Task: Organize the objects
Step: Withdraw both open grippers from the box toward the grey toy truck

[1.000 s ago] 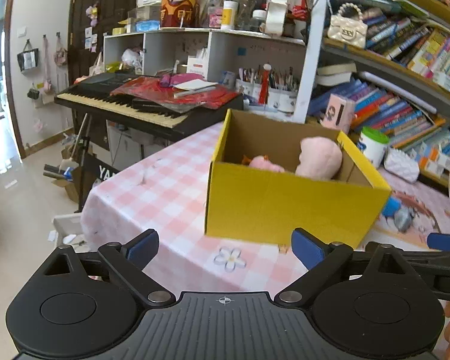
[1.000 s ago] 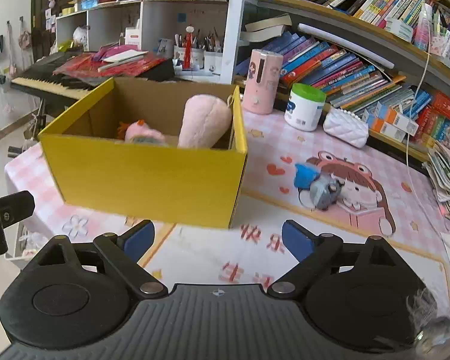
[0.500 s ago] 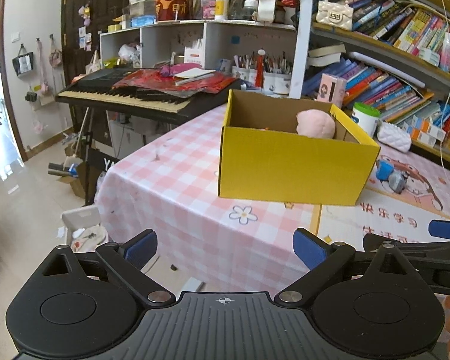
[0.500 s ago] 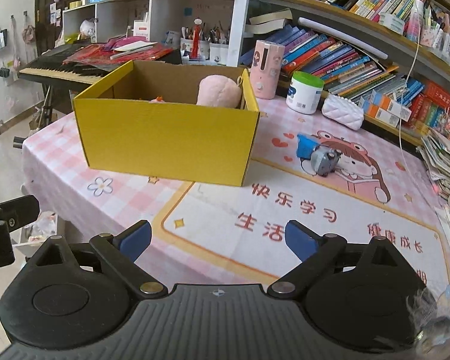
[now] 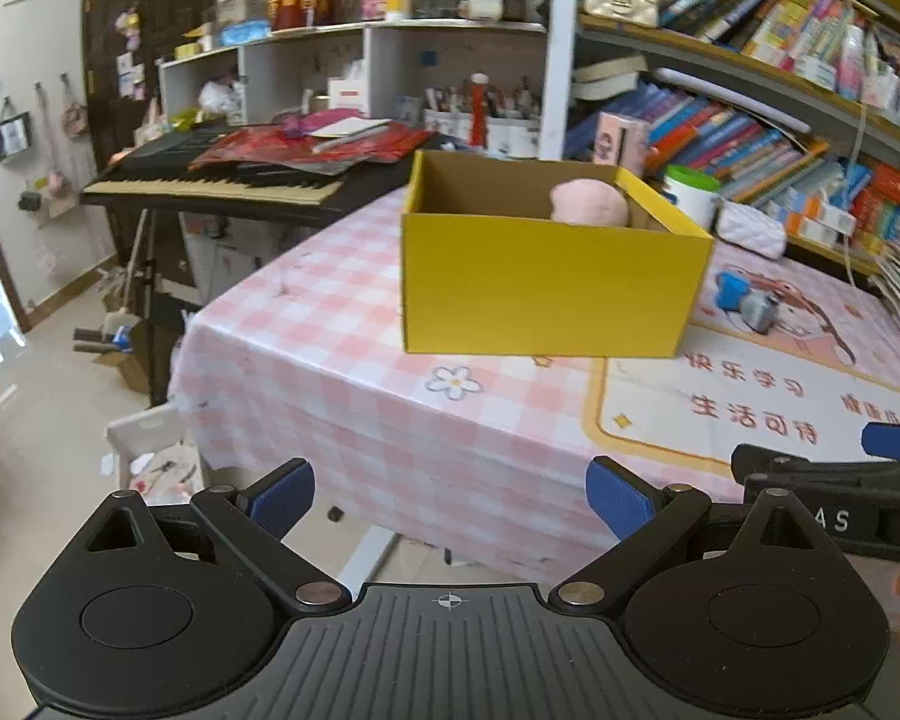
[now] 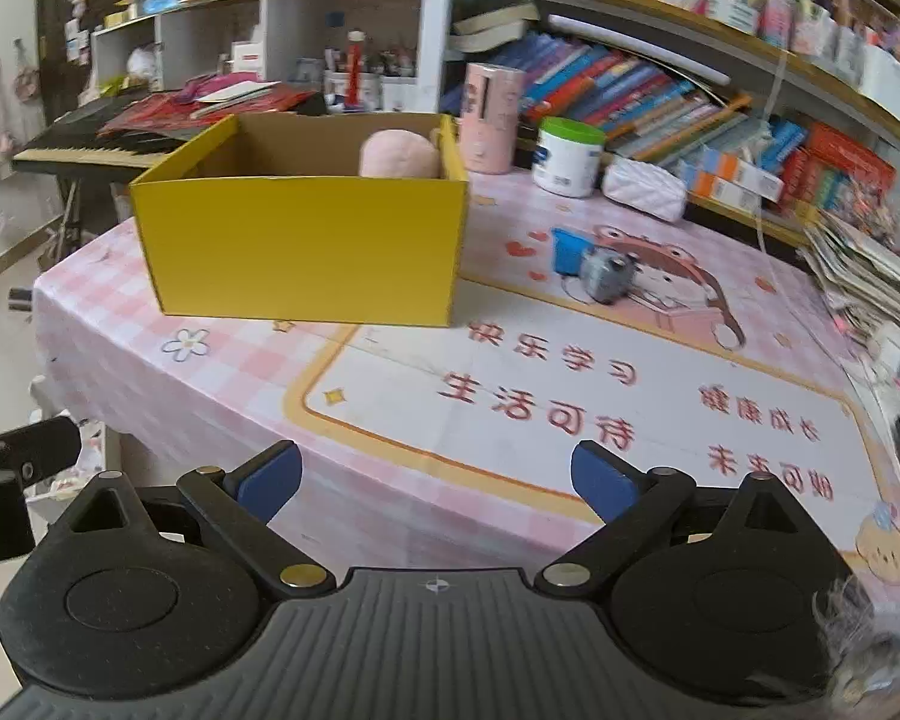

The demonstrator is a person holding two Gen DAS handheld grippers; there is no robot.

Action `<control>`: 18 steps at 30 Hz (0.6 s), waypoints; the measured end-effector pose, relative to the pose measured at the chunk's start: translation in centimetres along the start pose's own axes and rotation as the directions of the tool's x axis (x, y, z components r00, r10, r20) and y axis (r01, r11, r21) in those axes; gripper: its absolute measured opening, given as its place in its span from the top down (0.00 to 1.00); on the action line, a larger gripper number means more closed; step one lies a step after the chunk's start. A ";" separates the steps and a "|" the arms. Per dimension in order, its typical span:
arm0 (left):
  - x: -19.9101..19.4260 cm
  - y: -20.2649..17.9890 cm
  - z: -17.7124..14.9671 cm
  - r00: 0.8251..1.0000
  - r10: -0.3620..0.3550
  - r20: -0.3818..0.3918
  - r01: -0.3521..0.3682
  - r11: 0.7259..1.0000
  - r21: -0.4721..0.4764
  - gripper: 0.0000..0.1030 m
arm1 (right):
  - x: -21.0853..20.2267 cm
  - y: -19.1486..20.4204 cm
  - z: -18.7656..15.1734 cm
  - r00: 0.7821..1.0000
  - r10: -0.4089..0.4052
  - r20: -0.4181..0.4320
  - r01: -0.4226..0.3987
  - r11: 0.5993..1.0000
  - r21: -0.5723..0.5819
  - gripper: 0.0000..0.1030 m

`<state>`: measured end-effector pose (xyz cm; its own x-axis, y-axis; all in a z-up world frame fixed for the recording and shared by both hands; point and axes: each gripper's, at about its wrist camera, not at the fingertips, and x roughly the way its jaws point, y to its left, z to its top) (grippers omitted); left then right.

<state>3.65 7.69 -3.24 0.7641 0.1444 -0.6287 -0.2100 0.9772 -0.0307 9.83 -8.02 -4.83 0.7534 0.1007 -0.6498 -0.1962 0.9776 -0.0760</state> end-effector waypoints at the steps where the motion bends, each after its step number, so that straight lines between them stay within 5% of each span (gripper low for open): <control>1: 0.0 -0.2 -0.1 1.000 -0.007 -0.001 0.007 1.000 0.005 0.04 | -0.1 -0.3 -0.2 1.000 -0.007 -0.001 0.007 1.000 0.010 0.06; 18: 0.3 -3.7 -0.1 0.991 -0.130 -0.009 0.131 0.988 0.082 0.04 | -1.8 -4.2 -2.0 0.991 -0.130 -0.015 0.131 0.987 0.095 0.05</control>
<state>4.64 4.08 -3.41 0.7796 0.0144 -0.6261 -0.0577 0.9971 -0.0489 8.06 -12.63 -4.85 0.7633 -0.0300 -0.6453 -0.0356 0.9955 -0.0883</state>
